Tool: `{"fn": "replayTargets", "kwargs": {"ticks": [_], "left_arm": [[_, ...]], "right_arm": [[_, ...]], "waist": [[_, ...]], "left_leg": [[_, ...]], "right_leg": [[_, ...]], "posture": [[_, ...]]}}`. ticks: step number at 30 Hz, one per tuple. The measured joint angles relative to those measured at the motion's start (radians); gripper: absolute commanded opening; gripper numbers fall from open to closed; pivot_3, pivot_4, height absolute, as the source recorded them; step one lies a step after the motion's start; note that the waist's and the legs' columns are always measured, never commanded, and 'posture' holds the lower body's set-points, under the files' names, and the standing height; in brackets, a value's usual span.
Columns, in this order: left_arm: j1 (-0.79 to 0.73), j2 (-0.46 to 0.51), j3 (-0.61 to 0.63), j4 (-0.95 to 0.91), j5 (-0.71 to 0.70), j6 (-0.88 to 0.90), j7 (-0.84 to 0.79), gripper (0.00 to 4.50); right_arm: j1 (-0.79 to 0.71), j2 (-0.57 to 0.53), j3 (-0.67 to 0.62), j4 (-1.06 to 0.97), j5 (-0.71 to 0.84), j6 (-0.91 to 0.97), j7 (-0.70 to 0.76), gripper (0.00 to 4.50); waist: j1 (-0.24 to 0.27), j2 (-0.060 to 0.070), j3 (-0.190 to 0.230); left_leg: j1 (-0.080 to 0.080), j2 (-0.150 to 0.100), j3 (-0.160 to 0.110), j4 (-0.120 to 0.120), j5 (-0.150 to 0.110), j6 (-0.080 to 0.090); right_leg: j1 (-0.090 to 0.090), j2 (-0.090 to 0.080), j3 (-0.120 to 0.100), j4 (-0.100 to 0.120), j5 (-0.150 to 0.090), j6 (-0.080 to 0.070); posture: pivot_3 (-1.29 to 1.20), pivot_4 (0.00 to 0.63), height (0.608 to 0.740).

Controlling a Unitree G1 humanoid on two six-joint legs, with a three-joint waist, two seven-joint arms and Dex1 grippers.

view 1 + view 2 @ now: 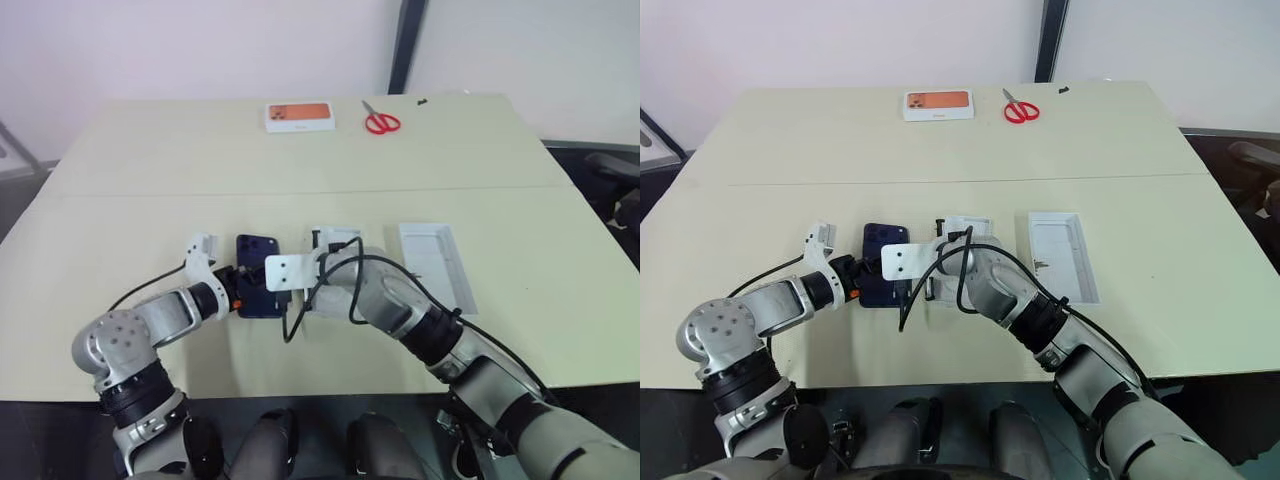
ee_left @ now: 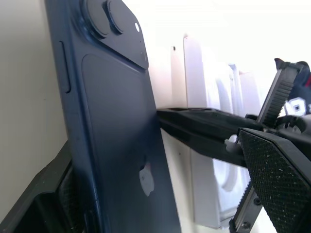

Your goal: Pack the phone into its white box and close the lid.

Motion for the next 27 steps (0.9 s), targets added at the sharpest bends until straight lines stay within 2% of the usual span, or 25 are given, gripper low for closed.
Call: {"fn": "replayTargets", "kwargs": {"ticks": [7,10,13,18,27], "left_arm": [[-0.020,0.017,0.021,0.030,0.003,0.000,0.003,4.50],[-0.035,0.037,0.067,0.046,0.006,0.000,0.013,4.50],[-0.040,0.044,0.103,0.050,0.006,0.000,0.020,3.73],[-0.039,0.040,0.114,0.049,0.006,0.000,0.030,1.33],[-0.039,0.024,0.118,0.050,0.003,0.000,0.039,1.33]], "right_arm": [[0.003,0.003,-0.004,0.000,0.000,-0.001,0.000,0.03],[0.006,0.005,-0.005,-0.001,0.000,-0.001,-0.001,0.03],[0.006,0.005,-0.006,-0.001,0.000,-0.002,-0.001,0.00],[0.008,0.004,-0.009,-0.001,0.000,-0.002,-0.001,0.00],[0.008,-0.002,-0.024,-0.003,0.005,0.008,0.004,0.00]], "waist": [[0.000,0.000,0.000],[-0.002,0.000,0.000],[-0.002,0.000,0.000],[-0.001,0.000,0.000],[0.000,0.000,0.000]], "left_leg": [[0.000,0.000,0.000,0.000,0.000,0.000],[0.000,0.000,0.000,-0.001,0.000,0.000],[0.000,0.000,0.000,-0.001,0.000,-0.001],[0.000,0.000,0.000,0.000,0.000,-0.001],[0.000,0.000,0.000,0.000,0.000,-0.001]], "right_leg": [[0.000,0.000,0.000,0.000,0.000,0.000],[0.000,0.000,0.000,0.000,0.000,0.000],[-0.001,0.000,0.000,0.000,0.000,0.000],[-0.001,0.000,0.000,0.000,0.000,0.000],[0.000,0.000,0.000,0.000,0.000,0.000]], "posture": [[0.00,0.150,0.740],[0.00,0.150,0.740],[0.00,0.150,0.740],[0.00,0.150,0.740],[0.00,0.150,0.740]]}}
